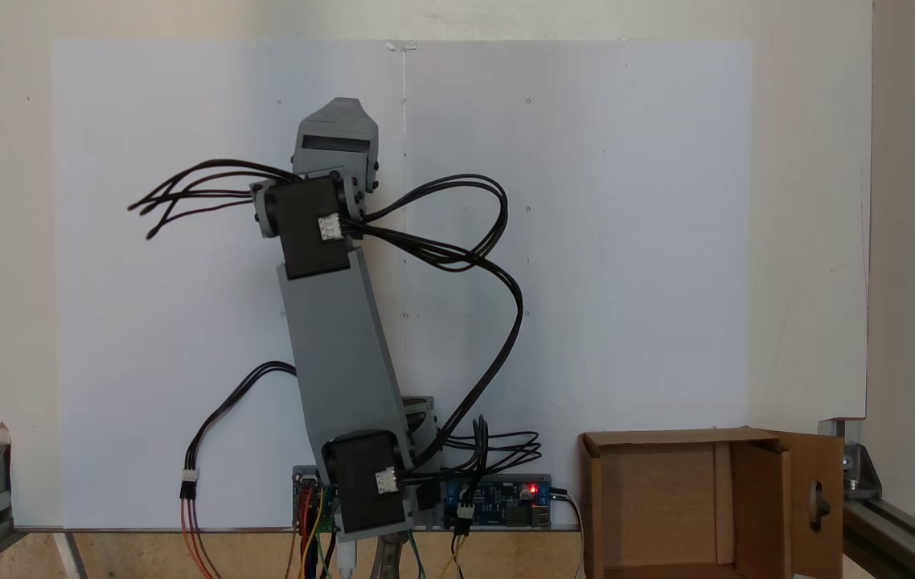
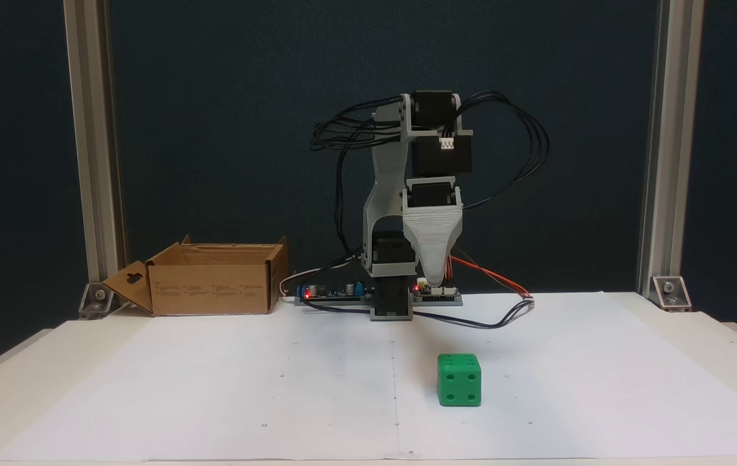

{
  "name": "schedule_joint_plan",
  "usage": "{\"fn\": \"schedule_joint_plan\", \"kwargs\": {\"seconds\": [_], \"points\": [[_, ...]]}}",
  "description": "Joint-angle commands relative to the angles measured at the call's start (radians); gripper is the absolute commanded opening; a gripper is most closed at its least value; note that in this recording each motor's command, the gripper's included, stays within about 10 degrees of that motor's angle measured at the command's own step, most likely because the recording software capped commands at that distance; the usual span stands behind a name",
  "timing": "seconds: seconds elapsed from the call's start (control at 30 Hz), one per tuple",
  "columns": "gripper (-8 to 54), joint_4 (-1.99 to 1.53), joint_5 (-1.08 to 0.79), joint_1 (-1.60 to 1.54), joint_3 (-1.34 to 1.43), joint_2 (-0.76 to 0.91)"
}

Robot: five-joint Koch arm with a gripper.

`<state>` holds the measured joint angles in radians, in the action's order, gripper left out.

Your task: Grasp a green dice and put it in the bin.

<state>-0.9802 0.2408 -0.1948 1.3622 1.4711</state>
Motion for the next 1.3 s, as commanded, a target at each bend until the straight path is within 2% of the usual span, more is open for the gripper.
{"fn": "schedule_joint_plan", "kwargs": {"seconds": [0.0, 1.27], "points": [[44.5, 0.015, 0.038, -0.018, -0.061, 0.006], [43.8, 0.12, 0.126, -0.055, -0.061, -0.15]]}}
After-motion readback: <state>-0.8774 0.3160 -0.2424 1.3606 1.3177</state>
